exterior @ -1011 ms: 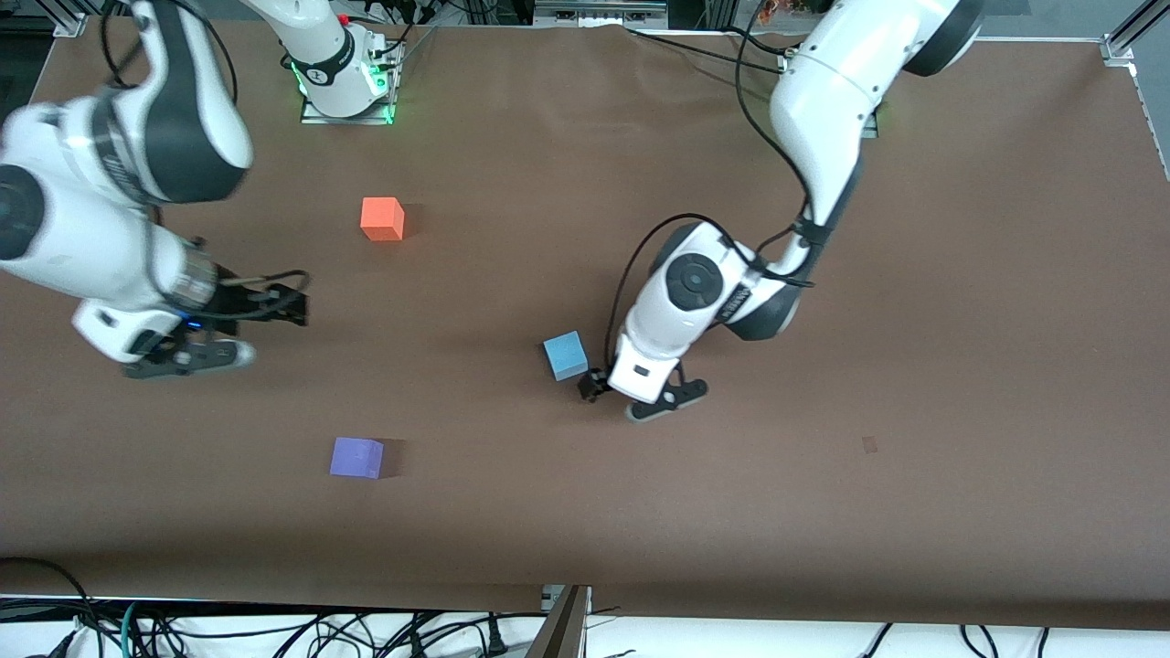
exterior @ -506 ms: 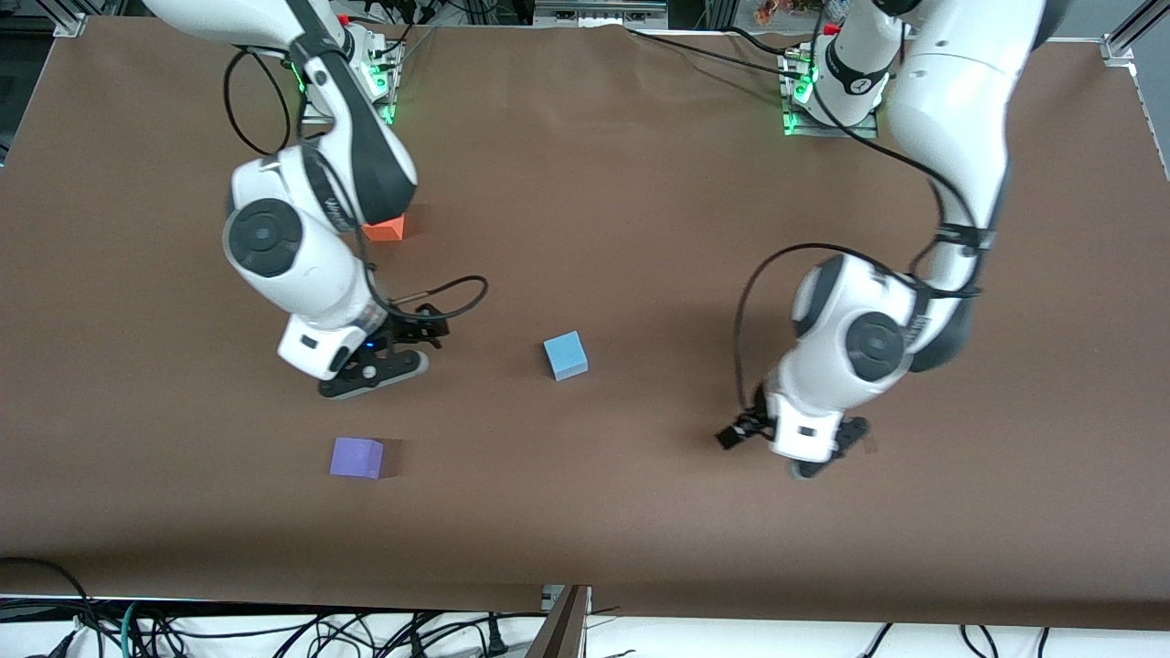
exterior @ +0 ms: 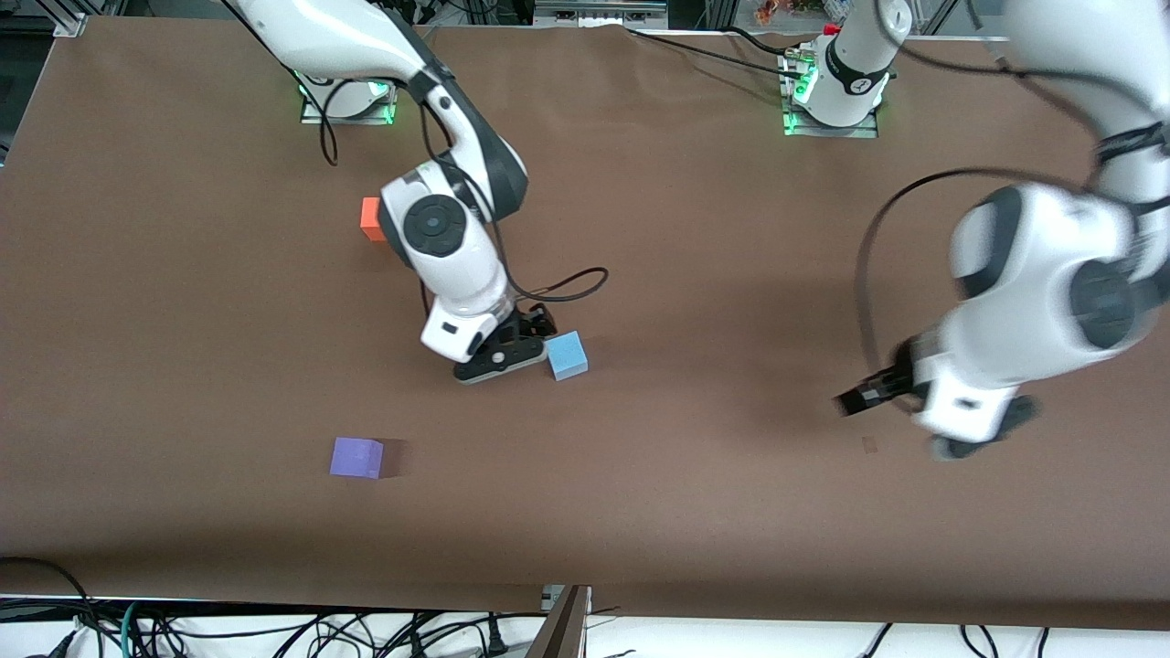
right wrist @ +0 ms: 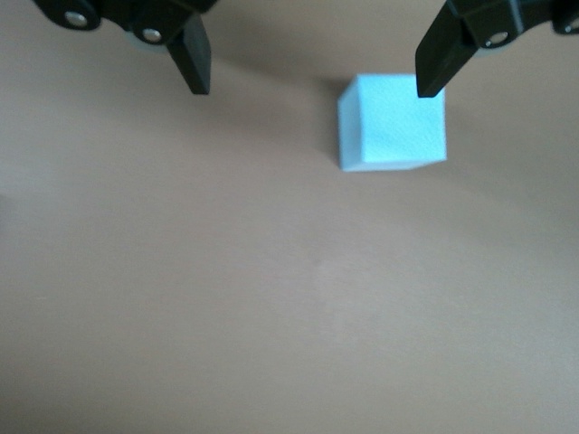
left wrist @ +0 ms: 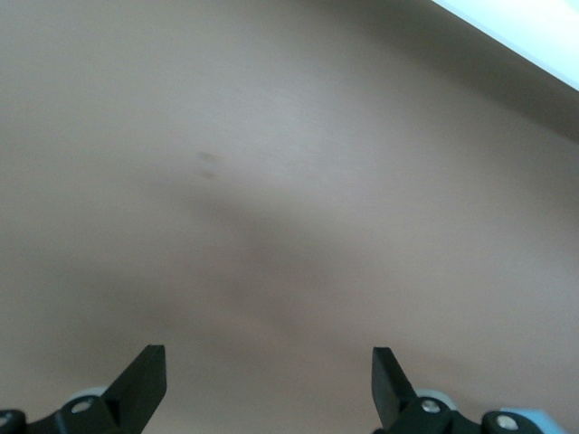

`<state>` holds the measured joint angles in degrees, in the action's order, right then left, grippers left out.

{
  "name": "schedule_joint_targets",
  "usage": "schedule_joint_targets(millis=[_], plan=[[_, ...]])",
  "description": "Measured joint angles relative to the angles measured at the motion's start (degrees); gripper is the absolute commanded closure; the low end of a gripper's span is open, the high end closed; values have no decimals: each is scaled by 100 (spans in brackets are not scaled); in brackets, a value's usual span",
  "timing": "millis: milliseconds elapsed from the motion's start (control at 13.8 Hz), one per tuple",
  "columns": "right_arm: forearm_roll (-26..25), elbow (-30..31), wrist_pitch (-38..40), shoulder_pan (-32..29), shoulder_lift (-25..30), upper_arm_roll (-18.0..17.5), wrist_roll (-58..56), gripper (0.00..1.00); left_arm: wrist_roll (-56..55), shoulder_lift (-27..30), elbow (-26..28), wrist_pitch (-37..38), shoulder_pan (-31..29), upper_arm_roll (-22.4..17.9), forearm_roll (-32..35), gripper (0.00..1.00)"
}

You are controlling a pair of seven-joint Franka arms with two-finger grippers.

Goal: Place blue block between orange and purple blocks
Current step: 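Grasp the blue cube with the right gripper while the left gripper retracts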

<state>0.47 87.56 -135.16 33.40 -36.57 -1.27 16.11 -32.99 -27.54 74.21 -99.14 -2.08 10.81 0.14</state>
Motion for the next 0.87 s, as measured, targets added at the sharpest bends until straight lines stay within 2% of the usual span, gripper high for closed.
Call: schedule_joint_targets(millis=[144, 289, 433, 650, 722, 867], plan=[[0, -7, -190, 60, -169, 3, 17, 0, 503, 563, -9, 936, -363, -1, 1, 0], [0, -17, -320, 115, -291, 2, 17, 0, 599, 1154, 27, 1731, -413, 4, 118, 0], [0, -23, -474, 253, -432, 1, 17, 0, 600, 1821, 394, 2091, -410, 40, 239, 0], [0, -30, -716, 430, -640, 4, 31, 0, 600, 2758, 1721, 1619, -409, 70, 414, 0], [0, -32, -776, 465, -695, 4, 92, 0, 600, 2917, 2106, 1373, -409, 73, 459, 0], [-3, -34, -906, 549, -810, 7, 245, 0, 705, 2900, 2488, 974, -431, 48, 472, 0]])
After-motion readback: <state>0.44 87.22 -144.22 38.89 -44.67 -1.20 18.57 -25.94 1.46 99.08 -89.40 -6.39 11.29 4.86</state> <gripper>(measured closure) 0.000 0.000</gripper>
